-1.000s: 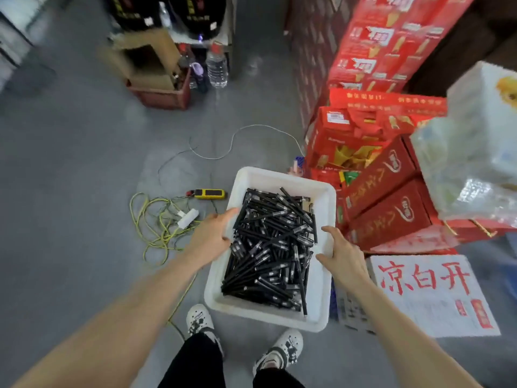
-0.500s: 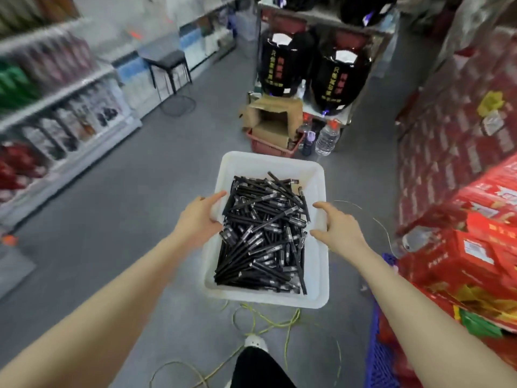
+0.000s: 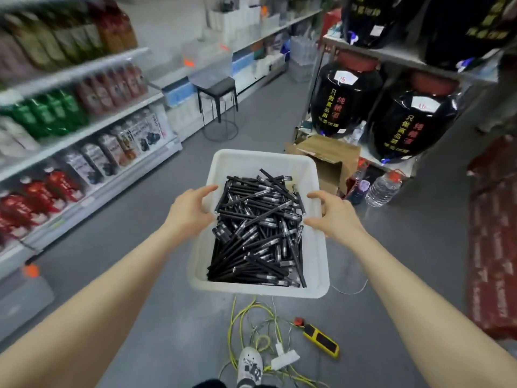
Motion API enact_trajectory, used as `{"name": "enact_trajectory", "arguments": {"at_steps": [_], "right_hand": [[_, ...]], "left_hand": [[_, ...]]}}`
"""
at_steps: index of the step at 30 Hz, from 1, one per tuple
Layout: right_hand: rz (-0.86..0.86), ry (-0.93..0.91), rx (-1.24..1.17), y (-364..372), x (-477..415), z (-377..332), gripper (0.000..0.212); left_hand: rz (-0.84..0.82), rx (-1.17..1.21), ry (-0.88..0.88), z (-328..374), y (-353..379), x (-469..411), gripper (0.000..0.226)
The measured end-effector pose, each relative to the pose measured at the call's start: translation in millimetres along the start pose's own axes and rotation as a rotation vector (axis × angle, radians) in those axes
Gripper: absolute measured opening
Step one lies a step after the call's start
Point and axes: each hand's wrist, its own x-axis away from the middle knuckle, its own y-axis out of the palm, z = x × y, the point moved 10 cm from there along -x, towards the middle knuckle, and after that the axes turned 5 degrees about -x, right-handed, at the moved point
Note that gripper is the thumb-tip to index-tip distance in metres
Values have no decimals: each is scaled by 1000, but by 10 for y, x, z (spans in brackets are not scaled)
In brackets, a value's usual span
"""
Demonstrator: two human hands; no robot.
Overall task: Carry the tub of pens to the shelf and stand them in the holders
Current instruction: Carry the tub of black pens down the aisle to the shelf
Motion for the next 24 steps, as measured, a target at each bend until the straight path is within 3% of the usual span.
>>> {"name": "enact_trajectory", "arguments": {"at_steps": [10,24], "right_hand": [[49,-12,6,-248,-2600,-284,55],[145,171,-50,-625,-6426,-247,57]], "left_hand": [[70,54,0,-259,-446,-2465,71],[45,37,136,-376,-946,-6757,67]]}}
